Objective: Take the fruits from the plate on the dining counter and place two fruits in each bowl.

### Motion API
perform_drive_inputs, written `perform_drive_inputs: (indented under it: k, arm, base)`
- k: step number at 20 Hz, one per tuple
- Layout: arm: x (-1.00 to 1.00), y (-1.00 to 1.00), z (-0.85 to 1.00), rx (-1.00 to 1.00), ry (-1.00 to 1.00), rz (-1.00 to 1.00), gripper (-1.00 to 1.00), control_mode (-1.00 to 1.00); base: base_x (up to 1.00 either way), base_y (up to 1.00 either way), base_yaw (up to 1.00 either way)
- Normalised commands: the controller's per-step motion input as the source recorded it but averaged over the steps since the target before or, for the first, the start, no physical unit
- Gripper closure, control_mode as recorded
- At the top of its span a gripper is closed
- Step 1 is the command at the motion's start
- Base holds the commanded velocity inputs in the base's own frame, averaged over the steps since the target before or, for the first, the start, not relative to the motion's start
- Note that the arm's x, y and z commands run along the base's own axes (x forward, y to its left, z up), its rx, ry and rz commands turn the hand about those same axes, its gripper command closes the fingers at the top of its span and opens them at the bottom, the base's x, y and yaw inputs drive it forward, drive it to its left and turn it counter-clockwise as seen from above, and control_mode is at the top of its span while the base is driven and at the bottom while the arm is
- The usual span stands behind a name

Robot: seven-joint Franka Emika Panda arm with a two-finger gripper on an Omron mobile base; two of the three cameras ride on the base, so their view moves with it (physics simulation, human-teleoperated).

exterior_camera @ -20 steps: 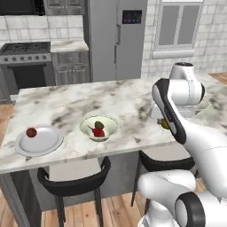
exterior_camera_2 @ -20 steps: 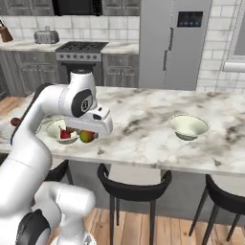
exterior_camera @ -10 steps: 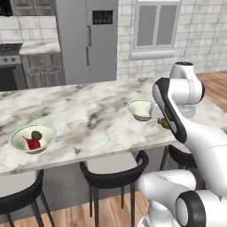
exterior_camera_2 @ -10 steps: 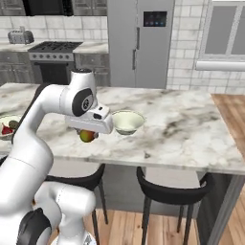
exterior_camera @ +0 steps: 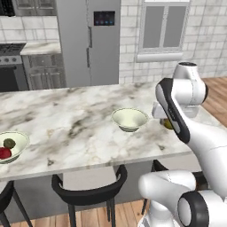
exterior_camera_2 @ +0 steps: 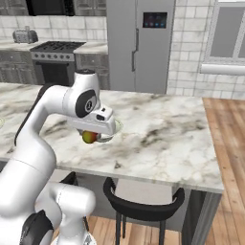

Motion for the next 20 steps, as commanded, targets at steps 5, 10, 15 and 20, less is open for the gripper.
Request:
perform_drive_inputs:
  k: [5, 10, 15, 20]
  arm:
    - [0.00, 0.00, 0.00, 0.00, 0.00, 0.00, 1.00, 1.00]
    - [0.37, 0.14, 0.00, 0.00, 0.00, 0.00, 1.00, -1.00]
    - [1.00, 0.40, 0.00, 0.00, 0.00, 0.00, 1.00, -1.00]
    - [1.00, 0.13, -0.10, 0.01, 0.00, 0.00, 1.00, -1.00]
  base:
    - [0.43, 0.03, 0.02]
    - [0.34, 0.12, 0.00]
    - [0.00, 0.00, 0.00]
    - [0.00, 0.00, 0.00]
